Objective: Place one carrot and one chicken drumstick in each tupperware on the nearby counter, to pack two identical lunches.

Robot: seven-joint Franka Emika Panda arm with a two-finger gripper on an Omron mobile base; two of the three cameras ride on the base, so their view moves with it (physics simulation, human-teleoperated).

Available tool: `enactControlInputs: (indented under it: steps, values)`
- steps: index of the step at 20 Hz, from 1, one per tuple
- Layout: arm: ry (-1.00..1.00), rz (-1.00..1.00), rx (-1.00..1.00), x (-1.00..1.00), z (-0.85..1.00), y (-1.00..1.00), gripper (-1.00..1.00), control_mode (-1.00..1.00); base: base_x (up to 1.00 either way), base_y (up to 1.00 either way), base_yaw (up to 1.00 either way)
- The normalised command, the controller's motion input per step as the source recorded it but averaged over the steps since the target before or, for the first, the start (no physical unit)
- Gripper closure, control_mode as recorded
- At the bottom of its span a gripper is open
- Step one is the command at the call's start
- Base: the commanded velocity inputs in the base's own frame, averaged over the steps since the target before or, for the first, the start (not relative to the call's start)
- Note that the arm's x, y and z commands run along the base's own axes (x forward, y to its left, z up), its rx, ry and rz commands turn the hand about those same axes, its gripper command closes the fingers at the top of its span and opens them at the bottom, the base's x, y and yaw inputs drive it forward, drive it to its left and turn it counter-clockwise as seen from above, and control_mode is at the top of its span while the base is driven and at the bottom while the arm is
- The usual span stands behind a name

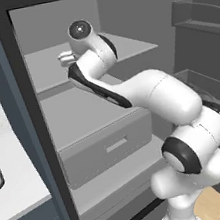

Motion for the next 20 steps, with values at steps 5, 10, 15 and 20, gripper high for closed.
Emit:
enactControlInputs:
  steps: [5,10,15,20]
  values:
    - [-0.06,0.11,-0.02,-1.00,-0.21,0.36,1.00,-1.00,0.00,0.00,0.00]
    - [0.03,0.03,-0.04,-1.00,-0.96,0.04,1.00,-1.00,0.00,0.00,0.00]
    - [0.15,0.00,0.00,-1.00,-0.99,-0.42,1.00,-1.00,0.00,0.00,0.00]
    - [0.17,0.04,0.00,-0.79,-0.80,-0.59,1.00,1.00,-0.20,0.00,0.03]
